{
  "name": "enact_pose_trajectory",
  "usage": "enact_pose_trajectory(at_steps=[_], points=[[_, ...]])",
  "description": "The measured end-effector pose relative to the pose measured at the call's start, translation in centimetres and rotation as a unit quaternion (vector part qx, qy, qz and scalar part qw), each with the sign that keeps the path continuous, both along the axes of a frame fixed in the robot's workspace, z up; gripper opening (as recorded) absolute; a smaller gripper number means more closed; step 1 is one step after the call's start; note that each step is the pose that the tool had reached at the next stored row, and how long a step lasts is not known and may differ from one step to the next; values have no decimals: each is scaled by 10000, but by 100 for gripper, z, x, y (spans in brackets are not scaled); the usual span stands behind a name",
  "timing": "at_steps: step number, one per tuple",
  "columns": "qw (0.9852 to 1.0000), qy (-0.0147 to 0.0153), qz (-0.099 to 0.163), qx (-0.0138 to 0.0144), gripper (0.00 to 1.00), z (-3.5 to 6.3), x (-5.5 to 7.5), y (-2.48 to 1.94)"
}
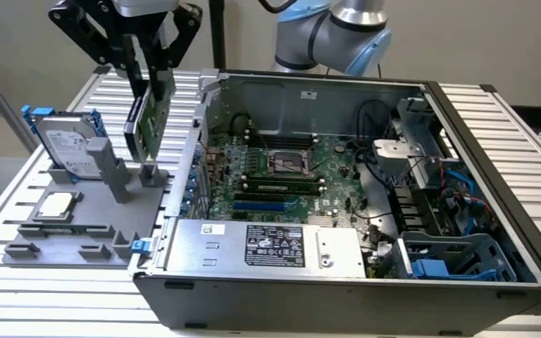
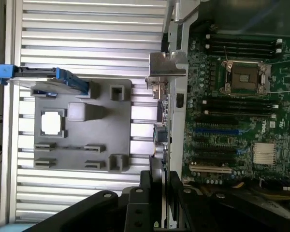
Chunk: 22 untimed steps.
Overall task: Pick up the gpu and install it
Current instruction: 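Pick up the gpu and move the gpu toward the slot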
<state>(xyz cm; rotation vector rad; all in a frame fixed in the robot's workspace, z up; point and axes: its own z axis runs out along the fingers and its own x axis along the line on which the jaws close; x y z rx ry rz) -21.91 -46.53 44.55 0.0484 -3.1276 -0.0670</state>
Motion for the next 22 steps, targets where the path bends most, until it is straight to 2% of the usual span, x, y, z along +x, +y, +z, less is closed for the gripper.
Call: enact_pose_trajectory(at_steps=[3, 6, 9, 22], points=[[10000, 33, 0, 0, 0, 1, 136, 0], [10000, 50, 0, 0, 0, -1, 274, 0], [10000, 53, 0, -4, 0, -21, 407, 0], [10000, 53, 0, -53, 0, -185, 1002, 9]])
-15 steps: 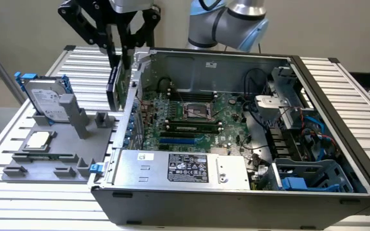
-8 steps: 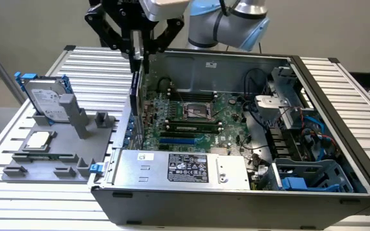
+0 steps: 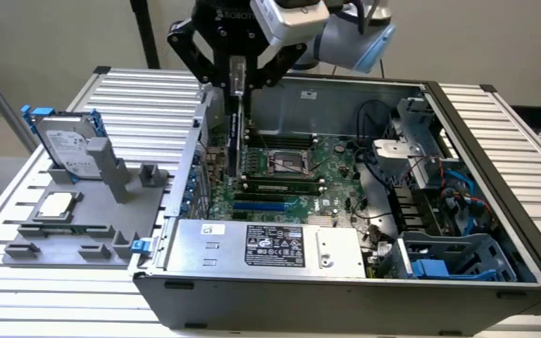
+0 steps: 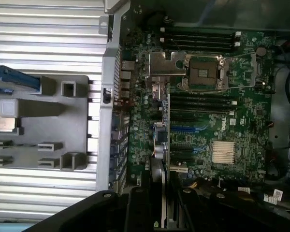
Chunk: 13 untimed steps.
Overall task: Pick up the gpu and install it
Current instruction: 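Pick up the gpu and move the gpu toward the slot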
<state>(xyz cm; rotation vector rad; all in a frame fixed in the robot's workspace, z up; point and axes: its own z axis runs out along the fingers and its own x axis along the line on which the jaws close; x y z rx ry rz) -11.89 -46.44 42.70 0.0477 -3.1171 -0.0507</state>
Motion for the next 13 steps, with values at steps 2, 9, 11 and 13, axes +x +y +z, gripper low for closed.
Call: enact_pose_trajectory(at_steps=[2, 9, 11, 13], points=[[10000, 0, 0, -6, 0, -29, 90, 14], [10000, 0, 0, -32, 0, -140, 410, 107], [10000, 0, 0, -39, 0, -173, 499, 136], [10000, 0, 0, -44, 0, -207, 574, 166]])
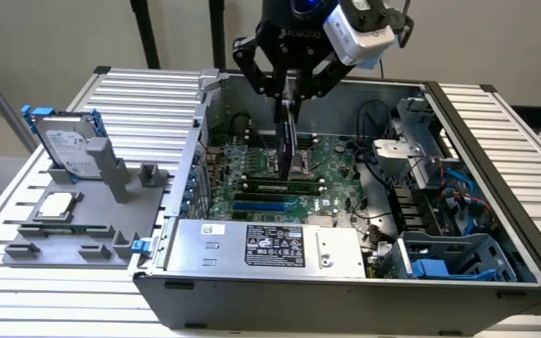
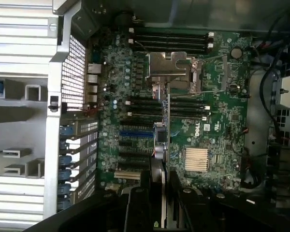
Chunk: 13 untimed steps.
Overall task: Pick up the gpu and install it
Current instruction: 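Pick up the gpu and move the gpu toward the slot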
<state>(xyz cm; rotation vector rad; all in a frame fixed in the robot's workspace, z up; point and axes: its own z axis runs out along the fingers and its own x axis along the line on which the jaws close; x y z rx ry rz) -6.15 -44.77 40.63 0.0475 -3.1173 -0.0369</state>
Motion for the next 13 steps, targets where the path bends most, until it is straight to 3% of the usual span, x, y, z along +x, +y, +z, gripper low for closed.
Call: enact_pose_trajectory(at_steps=[4, 13], points=[[10000, 0, -1, -1, 0, -64, 49, 26], [10000, 6, -2, -4, 0, -62, 51, 26]])
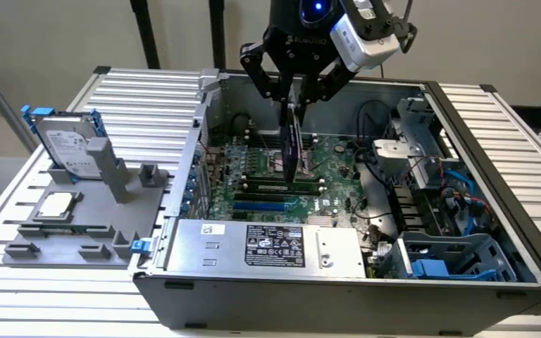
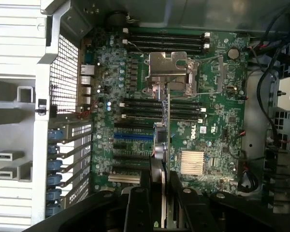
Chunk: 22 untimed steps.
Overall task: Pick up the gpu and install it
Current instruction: 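Pick up the gpu and move the gpu toward the slot, then insert the gpu into the slot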
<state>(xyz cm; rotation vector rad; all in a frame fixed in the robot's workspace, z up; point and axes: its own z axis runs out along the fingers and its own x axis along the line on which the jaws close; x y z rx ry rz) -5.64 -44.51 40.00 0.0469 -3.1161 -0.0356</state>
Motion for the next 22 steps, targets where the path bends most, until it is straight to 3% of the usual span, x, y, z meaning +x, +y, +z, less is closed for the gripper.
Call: enact_pose_trajectory(at_steps=[10, 13, 18, 22], points=[[10000, -3, 18, 1, 0, -1, -5, 0], [9996, -7, 273, 2, 0, -11, -5, 0], [9974, -7, 724, 2, 0, -30, -5, 0], [9940, -7, 1090, 3, 0, -47, -6, 0]])
